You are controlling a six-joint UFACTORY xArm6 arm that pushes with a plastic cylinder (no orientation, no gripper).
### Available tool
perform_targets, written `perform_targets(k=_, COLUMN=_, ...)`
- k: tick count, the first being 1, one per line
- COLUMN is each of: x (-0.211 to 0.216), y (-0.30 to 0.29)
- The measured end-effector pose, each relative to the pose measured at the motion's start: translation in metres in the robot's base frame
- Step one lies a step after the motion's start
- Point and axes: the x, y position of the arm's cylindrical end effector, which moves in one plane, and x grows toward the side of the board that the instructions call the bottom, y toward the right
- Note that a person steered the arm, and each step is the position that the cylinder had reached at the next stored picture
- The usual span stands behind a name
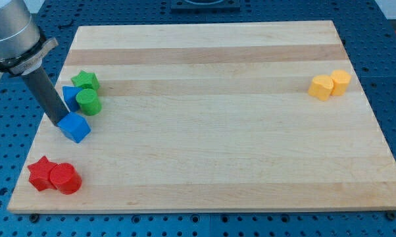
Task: Slide the blue cube towards the right side of the board
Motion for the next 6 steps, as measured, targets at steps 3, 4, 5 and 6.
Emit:
perform_targets(k=3, x=-0.009, y=-0.045)
perform_targets(k=4, x=0.011, y=-0.043)
perform_targets(k=5, x=0.02, y=-0.011)
perform_targets(k=6, x=0.02, y=0.064)
